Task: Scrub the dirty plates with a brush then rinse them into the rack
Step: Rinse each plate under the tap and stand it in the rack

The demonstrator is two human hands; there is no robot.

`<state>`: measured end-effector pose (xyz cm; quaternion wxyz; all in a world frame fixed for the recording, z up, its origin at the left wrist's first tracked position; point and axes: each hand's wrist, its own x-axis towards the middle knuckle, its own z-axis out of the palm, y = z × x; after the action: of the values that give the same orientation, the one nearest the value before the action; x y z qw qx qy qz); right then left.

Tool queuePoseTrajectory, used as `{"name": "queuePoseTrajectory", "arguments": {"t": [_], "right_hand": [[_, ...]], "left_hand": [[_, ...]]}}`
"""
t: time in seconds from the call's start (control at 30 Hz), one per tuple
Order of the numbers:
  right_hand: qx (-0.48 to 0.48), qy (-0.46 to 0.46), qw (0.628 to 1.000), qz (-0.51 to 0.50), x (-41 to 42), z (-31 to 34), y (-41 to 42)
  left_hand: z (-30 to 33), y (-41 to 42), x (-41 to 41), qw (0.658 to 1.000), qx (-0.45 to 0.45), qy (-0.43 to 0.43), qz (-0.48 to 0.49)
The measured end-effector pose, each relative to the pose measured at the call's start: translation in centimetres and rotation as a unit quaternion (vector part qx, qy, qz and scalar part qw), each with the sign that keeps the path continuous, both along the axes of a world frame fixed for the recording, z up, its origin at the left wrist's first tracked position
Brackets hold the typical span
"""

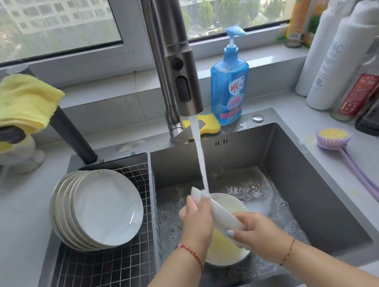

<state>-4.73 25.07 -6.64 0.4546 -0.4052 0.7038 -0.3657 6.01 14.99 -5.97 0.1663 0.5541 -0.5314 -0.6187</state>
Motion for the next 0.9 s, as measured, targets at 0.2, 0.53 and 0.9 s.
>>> {"name": "queuePoseTrajectory", "arguments": {"t": [0.2, 0.53, 0.9], "right_hand": [[-0.017, -0.124, 0.991, -0.045, -0.4, 0.9, 0.7], [-0.083, -0.352, 0.924, -0.127, -2.6, 0.2, 0.4], [-0.109, -0.572, 0.768, -0.267, -3.0, -1.5, -1.5]], "left_hand": [[0.2, -2.2, -0.6, 0.997, 0.073, 0.011, -0.004], [-0.5, -2.7, 1.4, 0.984, 0.172, 0.015, 0.037], [1.2, -3.9, 3.5, 0.978, 0.144, 0.089, 0.118]]}}
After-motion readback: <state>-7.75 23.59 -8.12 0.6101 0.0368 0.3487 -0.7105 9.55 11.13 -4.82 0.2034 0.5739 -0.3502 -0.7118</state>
